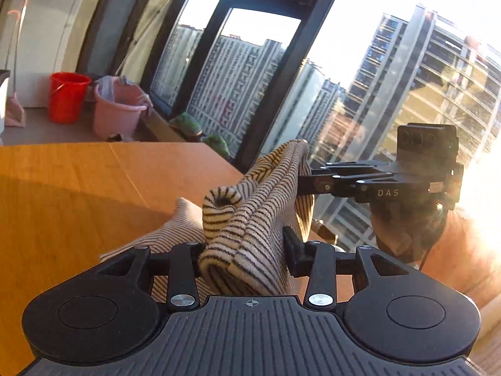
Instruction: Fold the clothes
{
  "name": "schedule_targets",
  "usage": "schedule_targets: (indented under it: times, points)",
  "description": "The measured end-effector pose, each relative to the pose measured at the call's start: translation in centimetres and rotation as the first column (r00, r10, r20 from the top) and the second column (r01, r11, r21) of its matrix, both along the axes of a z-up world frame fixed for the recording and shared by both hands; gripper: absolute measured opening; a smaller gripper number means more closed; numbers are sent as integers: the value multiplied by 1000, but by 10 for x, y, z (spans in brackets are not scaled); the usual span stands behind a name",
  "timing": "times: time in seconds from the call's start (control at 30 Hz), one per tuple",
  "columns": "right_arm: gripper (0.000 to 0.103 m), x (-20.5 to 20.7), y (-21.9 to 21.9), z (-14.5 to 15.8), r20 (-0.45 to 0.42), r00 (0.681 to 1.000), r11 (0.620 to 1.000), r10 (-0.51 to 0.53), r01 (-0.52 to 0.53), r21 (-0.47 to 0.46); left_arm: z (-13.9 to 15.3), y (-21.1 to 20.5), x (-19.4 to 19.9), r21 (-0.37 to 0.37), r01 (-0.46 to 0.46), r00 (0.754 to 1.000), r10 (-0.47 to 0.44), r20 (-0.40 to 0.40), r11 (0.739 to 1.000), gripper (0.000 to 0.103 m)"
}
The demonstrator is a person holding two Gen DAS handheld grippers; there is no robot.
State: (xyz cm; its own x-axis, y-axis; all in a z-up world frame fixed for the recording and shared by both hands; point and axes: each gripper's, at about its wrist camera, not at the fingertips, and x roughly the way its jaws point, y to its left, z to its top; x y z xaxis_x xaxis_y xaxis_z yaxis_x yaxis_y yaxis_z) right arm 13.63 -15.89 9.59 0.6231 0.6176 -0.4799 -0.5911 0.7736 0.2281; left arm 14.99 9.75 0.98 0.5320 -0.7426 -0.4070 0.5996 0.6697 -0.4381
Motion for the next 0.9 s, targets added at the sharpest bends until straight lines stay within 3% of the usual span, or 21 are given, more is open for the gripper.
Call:
schedule_targets:
  times: [0.1,0.2,0.3,0.37,0.43,0.53,0.6,0.73,0.87,0.9]
  points:
    - [17,36,12,-23,-65,997,999,-40,39,-16,-16,17,24,-72,-71,992,63,-108,995,55]
    - [18,59,22,-45,-121,992,999,-41,37,-39,-30,20,28,-86,-76,989,64,-133,993,64]
    - [19,70,30,-58,-137,990,999,-40,34,-41,-37,21,26,-84,-96,988,85,-129,992,63]
    - [19,73,32,-56,-134,990,999,-41,38,-25,-39,25,27,-104,-117,986,103,-132,988,54]
    - [17,74,33,-48,-114,993,999,-37,37,0,-32,27,24,-85,-135,988,128,-90,987,45]
    - [17,78,37,-34,-60,998,1000,-20,21,17,-21,29,19,-50,-165,986,164,-19,985,43]
    - [17,91,44,-42,-88,996,1000,-24,24,0,-18,31,18,-18,-194,981,194,2,981,43]
    - [18,105,60,-66,-132,991,999,-37,32,-37,-21,40,19,70,-285,958,285,9,956,55]
    - [20,108,65,-67,-132,990,997,-54,46,-64,9,54,7,97,-384,921,373,114,918,61]
    - [22,108,67,-67,-124,991,995,-59,49,-84,18,53,3,86,-383,918,368,148,920,63]
